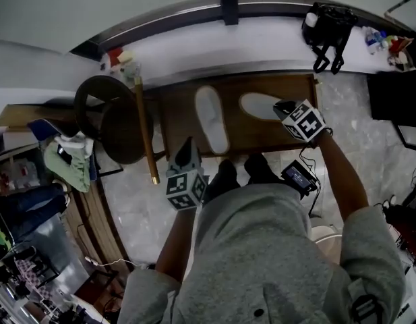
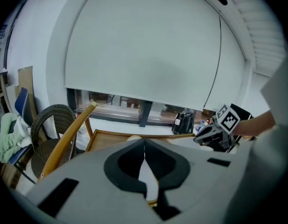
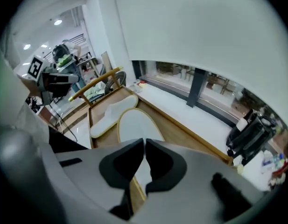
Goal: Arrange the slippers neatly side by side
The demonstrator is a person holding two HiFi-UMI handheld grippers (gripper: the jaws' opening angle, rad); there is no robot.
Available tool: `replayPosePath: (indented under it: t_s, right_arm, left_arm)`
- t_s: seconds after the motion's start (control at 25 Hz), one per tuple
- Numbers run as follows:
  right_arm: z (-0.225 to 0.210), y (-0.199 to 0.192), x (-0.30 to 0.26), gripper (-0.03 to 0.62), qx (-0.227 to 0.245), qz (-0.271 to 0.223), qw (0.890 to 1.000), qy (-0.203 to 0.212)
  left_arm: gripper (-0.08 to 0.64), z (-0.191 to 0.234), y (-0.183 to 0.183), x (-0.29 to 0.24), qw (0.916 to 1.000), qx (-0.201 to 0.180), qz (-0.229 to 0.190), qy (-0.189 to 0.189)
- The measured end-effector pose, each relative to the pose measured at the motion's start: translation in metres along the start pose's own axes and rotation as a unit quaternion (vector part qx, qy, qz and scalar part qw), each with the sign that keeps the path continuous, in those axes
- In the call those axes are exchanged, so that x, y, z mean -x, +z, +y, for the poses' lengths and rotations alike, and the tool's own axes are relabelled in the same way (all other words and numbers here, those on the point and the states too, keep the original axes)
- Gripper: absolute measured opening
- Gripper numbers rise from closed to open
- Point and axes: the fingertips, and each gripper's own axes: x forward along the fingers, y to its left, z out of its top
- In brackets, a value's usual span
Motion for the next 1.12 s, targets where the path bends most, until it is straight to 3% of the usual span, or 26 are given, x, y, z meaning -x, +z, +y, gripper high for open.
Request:
replayPosePath:
  t_s: [0.2, 0.48, 0.6, 0.76, 0.84, 1.12]
  right_arm:
    - [0.015, 0.015, -0.003, 0.035, -0.133, -0.024, 0.99, -0.034]
    - [0.036, 0.015, -0.023, 0.035, -0.274, -0.033, 0.958, -0.08]
    - [0.038, 0.009, -0.03, 0.035, -0.35, -0.035, 0.93, -0.108]
    - [0.041, 0.006, -0.042, 0.035, -0.477, -0.063, 0.87, -0.11]
    - [0.045, 0.007, -0.049, 0.035, -0.516, -0.076, 0.847, -0.108]
    - [0.053, 0.027, -0.076, 0.035, -0.572, -0.104, 0.807, -0.106]
  left_arm:
    - [0.015, 0.011, 0.002, -0.001, 0.9998, -0.001, 0.0, -0.02]
    - [0.015, 0.027, 0.003, -0.002, 0.999, -0.014, 0.004, -0.043]
    - [0.015, 0.034, 0.004, 0.0, 0.9986, -0.019, 0.005, -0.05]
    - [0.015, 0.047, 0.006, 0.004, 0.9984, -0.017, 0.004, -0.054]
    - [0.015, 0.055, 0.005, 0.009, 0.9983, -0.018, 0.001, -0.055]
    - [0.015, 0.081, 0.005, 0.021, 0.9984, -0.022, -0.006, -0.051]
